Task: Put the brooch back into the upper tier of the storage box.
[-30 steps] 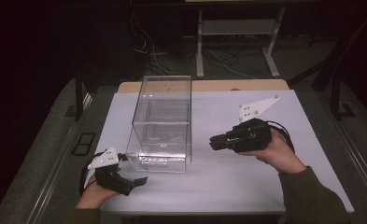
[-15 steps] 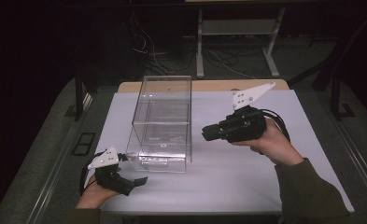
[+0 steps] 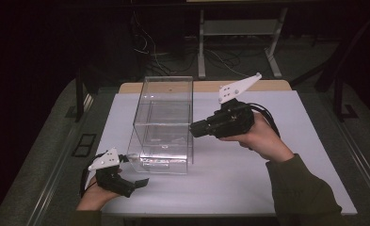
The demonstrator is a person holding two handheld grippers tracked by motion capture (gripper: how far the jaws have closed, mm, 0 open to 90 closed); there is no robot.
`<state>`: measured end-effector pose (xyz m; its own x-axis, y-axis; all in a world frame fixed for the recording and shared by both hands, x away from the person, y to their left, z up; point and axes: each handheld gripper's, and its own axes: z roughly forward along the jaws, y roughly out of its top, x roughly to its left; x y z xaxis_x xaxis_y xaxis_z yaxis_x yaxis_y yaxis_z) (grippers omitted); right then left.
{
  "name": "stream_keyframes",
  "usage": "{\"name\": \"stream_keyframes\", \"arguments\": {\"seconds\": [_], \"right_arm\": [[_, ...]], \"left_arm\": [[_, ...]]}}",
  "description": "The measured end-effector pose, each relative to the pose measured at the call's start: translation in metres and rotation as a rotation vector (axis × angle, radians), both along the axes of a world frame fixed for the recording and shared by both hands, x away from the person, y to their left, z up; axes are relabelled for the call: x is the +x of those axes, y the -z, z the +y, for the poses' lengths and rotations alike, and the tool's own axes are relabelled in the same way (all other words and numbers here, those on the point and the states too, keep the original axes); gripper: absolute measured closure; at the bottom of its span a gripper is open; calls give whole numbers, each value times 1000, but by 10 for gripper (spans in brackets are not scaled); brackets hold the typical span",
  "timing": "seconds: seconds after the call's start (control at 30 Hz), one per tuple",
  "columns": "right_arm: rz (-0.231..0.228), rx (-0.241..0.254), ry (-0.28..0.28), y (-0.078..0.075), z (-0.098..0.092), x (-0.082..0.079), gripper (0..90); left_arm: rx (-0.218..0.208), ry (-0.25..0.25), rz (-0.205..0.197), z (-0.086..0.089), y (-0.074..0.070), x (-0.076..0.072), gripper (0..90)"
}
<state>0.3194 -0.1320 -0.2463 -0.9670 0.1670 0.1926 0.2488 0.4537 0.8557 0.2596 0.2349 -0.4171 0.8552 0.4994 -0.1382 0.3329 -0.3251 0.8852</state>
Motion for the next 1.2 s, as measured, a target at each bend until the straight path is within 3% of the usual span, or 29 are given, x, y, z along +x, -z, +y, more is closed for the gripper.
{"name": "stream_keyframes", "arguments": {"seconds": [0.53, 0.97, 1.2], "right_arm": [[5, -44, -26, 3, 41, 7, 785], [-37, -158, -34, 14, 70, 8, 784], [-45, -175, -45, 17, 76, 6, 759]], "left_arm": [[-1, 1, -2, 0, -1, 0, 0], [-5, 2, -7, 0, -1, 0, 0], [-5, 5, -7, 0, -2, 0, 0]]}}
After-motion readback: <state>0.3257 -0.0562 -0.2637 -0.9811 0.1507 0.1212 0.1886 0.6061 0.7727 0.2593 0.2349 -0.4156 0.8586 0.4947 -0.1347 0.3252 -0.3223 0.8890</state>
